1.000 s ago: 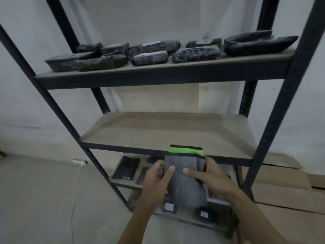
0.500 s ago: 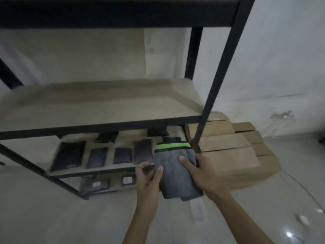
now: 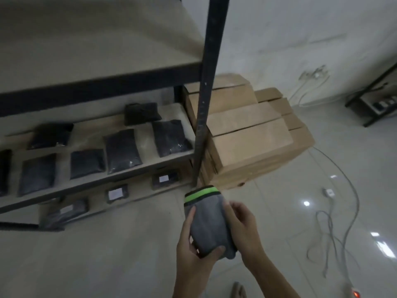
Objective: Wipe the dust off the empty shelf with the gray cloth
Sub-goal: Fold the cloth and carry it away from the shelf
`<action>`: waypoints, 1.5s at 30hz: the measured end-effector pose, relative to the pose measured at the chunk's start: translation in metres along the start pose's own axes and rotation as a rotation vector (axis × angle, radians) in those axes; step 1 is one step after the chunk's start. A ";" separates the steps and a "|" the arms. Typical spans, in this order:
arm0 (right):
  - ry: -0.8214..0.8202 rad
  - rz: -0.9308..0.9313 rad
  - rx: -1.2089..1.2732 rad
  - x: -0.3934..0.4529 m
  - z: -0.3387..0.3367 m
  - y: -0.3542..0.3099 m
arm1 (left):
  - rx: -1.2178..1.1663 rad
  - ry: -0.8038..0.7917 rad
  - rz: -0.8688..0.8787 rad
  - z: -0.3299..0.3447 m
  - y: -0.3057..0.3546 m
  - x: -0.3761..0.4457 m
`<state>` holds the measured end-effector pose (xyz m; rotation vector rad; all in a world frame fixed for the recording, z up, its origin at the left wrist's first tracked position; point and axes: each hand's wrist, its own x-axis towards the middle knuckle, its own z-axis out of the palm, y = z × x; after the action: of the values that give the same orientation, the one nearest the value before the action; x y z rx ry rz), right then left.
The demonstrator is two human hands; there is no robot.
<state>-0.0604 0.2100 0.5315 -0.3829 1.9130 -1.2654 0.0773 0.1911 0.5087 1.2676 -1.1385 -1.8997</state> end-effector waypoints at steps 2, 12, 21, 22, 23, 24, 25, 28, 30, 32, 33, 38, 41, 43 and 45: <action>-0.080 0.123 -0.027 0.018 -0.007 0.042 | 0.023 0.031 -0.064 0.012 -0.041 0.019; -0.300 0.243 -0.247 0.154 -0.053 0.291 | -0.059 -0.022 -0.314 0.049 -0.276 0.131; -0.190 0.075 -0.576 0.313 -0.052 0.450 | 0.289 0.001 -0.281 0.035 -0.473 0.305; -0.183 0.067 -0.584 0.334 -0.049 0.464 | 0.326 0.027 -0.281 0.034 -0.485 0.328; -0.175 0.054 -0.598 0.355 -0.046 0.475 | 0.341 0.054 -0.270 0.034 -0.494 0.349; -0.166 0.041 -0.612 0.375 -0.043 0.486 | 0.346 0.083 -0.262 0.035 -0.500 0.367; -0.157 0.029 -0.622 0.394 -0.039 0.495 | 0.353 0.105 -0.254 0.035 -0.506 0.384; -0.188 -0.003 -0.715 0.435 -0.029 0.515 | 0.448 0.148 -0.237 0.034 -0.525 0.420; -0.232 -0.014 -0.842 0.449 -0.022 0.527 | 0.552 0.170 -0.247 0.029 -0.543 0.432; -0.264 -0.032 -0.988 0.452 -0.014 0.539 | 0.631 0.204 -0.243 0.025 -0.558 0.435; -0.262 -0.049 -1.046 0.451 -0.011 0.544 | 0.674 0.221 -0.213 0.025 -0.563 0.436; -0.163 -0.258 -1.050 0.441 -0.005 0.537 | 0.723 0.336 -0.166 0.030 -0.557 0.440; -0.391 -0.272 -1.037 0.448 0.003 0.531 | 0.669 0.379 -0.202 0.030 -0.558 0.454; -0.526 -0.268 -1.128 0.457 0.010 0.536 | 0.649 0.380 -0.254 0.031 -0.558 0.460; -0.567 -0.246 -1.258 0.464 0.018 0.546 | 0.693 0.347 -0.294 0.029 -0.566 0.467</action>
<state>-0.2519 0.1579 -0.1575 -1.4491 1.9259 0.1284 -0.1316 0.0816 -0.1869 2.1404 -1.5401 -1.4074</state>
